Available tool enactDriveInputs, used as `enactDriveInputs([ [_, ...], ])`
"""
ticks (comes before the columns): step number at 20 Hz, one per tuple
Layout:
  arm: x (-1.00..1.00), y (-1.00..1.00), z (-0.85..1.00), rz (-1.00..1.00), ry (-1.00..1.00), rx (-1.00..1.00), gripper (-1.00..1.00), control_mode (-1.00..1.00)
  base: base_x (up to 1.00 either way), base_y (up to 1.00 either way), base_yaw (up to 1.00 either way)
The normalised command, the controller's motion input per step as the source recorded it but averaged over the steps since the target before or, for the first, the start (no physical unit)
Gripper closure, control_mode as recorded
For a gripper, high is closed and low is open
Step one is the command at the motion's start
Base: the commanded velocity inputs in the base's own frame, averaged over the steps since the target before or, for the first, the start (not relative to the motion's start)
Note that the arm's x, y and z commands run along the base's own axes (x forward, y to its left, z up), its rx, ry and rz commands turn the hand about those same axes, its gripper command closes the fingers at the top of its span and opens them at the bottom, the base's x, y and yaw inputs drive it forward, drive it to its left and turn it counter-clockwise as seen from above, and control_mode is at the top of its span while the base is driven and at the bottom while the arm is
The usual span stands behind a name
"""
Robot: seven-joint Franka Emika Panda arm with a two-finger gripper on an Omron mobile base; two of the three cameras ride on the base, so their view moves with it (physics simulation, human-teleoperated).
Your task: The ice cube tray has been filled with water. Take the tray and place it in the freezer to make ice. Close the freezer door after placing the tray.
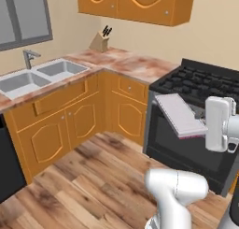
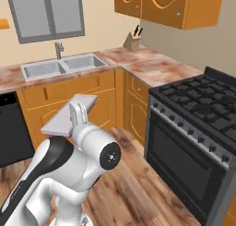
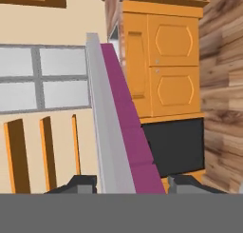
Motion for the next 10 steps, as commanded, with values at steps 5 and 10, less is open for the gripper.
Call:
enactDriveInputs([
  [5, 0.00, 0.00, 0.00, 0.00, 0.00, 0.00, 1.00, 1.00, -0.84, 0.51, -0.38],
  [10, 0.00, 0.00, 0.00, 0.00, 0.00, 0.00, 1.00, 1.00, -0.74, 0.38, -0.44],
])
